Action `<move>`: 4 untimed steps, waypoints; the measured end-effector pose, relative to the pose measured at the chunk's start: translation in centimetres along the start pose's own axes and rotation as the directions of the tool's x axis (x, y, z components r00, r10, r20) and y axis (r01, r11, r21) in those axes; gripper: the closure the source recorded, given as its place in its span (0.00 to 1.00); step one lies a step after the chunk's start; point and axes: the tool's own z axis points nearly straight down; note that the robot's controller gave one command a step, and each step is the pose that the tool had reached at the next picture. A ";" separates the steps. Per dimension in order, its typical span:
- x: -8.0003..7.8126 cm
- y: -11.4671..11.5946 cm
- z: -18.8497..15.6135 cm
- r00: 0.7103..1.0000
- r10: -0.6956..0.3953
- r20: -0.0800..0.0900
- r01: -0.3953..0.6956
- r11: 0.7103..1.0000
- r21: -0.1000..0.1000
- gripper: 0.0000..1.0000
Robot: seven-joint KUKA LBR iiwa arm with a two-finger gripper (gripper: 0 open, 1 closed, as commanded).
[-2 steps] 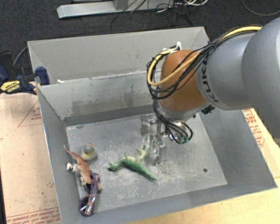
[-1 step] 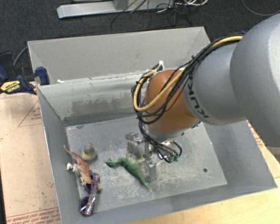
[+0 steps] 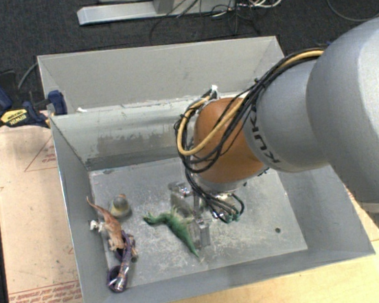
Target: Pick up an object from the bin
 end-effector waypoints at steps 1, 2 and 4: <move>0.1 2.8 0.0 0.996 0.088 -0.002 -0.088 0.996 -0.007 0.00; -2.0 4.9 0.0 0.990 0.144 0.003 -0.144 0.990 -0.001 1.00; -1.7 5.0 0.0 0.988 0.156 0.004 -0.156 0.988 -0.002 1.00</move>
Offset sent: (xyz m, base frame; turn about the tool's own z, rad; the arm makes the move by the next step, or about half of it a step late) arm 0.0102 0.0514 0.0001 0.1466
